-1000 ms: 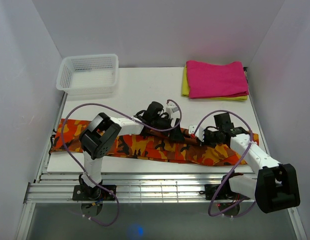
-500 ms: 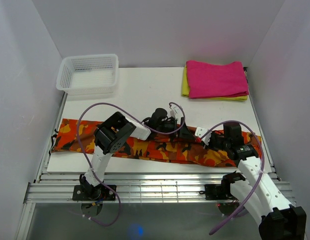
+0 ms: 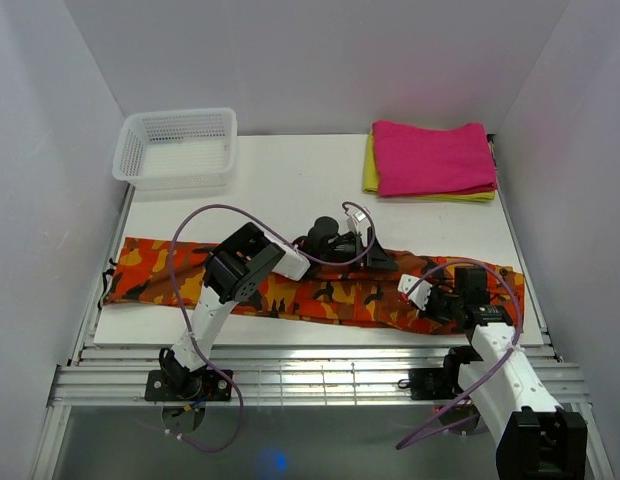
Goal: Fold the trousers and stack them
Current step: Fold the trousers
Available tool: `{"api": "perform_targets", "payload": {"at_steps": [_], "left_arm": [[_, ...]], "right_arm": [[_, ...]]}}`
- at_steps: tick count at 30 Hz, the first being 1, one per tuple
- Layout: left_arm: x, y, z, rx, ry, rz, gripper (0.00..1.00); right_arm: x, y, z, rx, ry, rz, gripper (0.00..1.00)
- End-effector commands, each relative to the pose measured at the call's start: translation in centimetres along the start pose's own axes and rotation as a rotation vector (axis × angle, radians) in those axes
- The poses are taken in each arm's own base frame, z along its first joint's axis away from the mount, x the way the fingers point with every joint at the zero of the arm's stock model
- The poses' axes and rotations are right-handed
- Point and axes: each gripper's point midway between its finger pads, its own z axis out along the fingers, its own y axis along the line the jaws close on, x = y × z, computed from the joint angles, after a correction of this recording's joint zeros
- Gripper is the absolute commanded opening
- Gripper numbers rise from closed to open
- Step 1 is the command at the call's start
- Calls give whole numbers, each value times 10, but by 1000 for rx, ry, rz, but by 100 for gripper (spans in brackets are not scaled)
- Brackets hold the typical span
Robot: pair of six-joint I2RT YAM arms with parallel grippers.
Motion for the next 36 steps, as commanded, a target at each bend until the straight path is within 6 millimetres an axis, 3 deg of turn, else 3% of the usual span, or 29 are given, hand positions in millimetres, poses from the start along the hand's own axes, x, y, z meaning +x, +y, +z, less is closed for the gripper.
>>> {"api": "perform_targets", "payload": {"at_steps": [1, 4, 10, 14, 18, 32, 35, 36], "left_arm": [[-3, -11, 11, 68, -14, -23, 98], [-2, -7, 15, 97, -32, -56, 98], [-18, -26, 23, 208, -73, -73, 98], [-45, -51, 23, 279, -104, -10, 98], [-74, -55, 15, 290, -169, 39, 98], [-165, -43, -3, 285, -338, 231, 98], [-197, -30, -21, 203, -401, 296, 98], [-214, -25, -39, 175, -436, 316, 98]], "right_arm": [[-5, -18, -4, 67, -24, -31, 8], [-7, -34, -13, 150, -46, -13, 8], [-6, -22, -9, 146, -81, -59, 8], [-6, -17, -6, 98, -77, -36, 8], [-7, -17, -6, 71, -77, -21, 8], [-1, 6, -9, -31, -48, -62, 8], [-4, 0, -11, -22, -46, -48, 8], [-7, -2, -13, -20, -51, -38, 8]]}}
